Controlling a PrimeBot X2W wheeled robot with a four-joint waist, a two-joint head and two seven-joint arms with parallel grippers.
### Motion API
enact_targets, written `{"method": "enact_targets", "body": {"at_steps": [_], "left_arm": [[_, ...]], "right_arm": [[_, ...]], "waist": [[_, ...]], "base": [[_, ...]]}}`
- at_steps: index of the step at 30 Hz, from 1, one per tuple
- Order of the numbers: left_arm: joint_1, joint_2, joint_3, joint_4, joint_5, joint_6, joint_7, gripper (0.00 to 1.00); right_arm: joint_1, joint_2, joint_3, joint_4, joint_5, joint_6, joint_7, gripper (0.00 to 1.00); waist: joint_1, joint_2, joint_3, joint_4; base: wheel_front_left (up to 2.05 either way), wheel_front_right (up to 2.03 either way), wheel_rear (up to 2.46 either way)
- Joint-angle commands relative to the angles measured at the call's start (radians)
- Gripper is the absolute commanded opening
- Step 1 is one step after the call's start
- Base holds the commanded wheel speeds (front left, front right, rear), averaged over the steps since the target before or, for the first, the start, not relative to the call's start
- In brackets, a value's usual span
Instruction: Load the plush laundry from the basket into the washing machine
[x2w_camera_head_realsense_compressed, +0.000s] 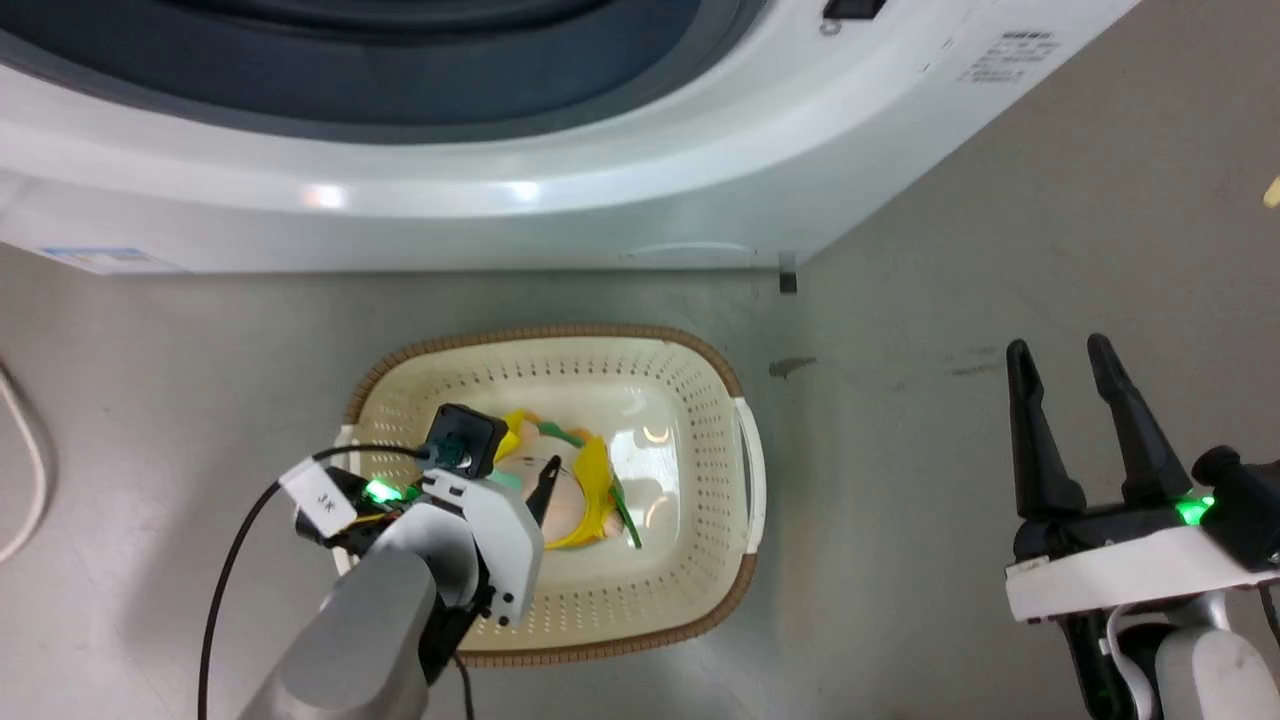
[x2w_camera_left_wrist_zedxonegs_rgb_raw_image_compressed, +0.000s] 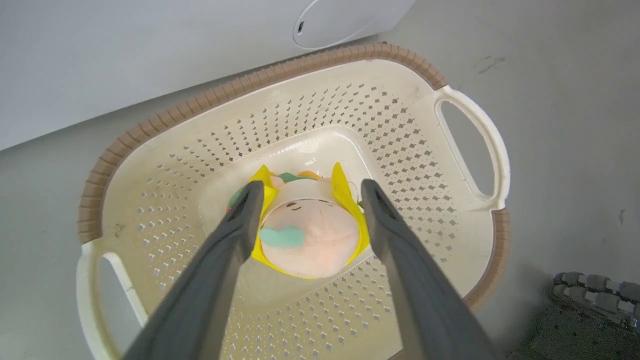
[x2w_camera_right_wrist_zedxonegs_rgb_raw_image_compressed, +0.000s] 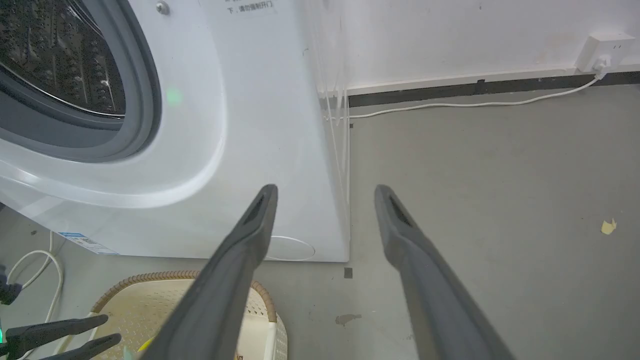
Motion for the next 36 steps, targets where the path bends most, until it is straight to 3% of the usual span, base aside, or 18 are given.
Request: {"method": "enact_targets", "body": {"at_steps": [1, 15, 27, 28, 29, 36], "left_arm": [[-0.037, 0.013, -0.026, 0.029, -0.015, -0.004, 0.012, 1.0], [-0.193, 0.082, -0.235, 0.183, -0.085, -0.02, 0.062, 1.0], [-0.314, 0.097, -0.359, 0.366, -0.125, -0.026, 0.137, 1.0], [-0.322, 0.098, -0.367, 0.378, -0.131, -0.027, 0.14, 0.42], [-0.33, 0.1, -0.375, 0.389, -0.137, -0.028, 0.142, 0.0], [-0.365, 0.104, -0.429, 0.465, -0.183, -0.032, 0.117, 0.0]], "right_arm": [[-0.026, 0.0, 0.002, -0.01, 0.015, 0.0, -0.011, 1.0], [-0.077, 0.0, 0.01, -0.028, 0.079, 0.0, -0.043, 1.0], [-0.111, 0.0, 0.013, -0.04, 0.137, 0.0, -0.067, 1.0], [-0.114, 0.0, 0.014, -0.04, 0.142, 0.0, -0.07, 1.0], [-0.117, 0.0, 0.015, -0.04, 0.146, 0.001, -0.072, 1.0], [-0.14, 0.0, 0.01, -0.029, 0.173, 0.001, -0.086, 1.0]], "waist": [[-0.0001, -0.0001, 0.029, -0.01], [-0.0001, -0.0001, 0.176, -0.045], [-0.0001, -0.0001, 0.291, -0.078], [-0.0001, -0.0001, 0.299, -0.081], [-0.0001, -0.0001, 0.306, -0.083], [-0.0001, -0.0001, 0.312, -0.085]], "base": [[0.0, 0.0, 0.0], [0.0, 0.0, 0.0], [0.0, 0.0, 0.0], [0.0, 0.0, 0.0], [0.0, 0.0, 0.0], [0.0, 0.0, 0.0]]}}
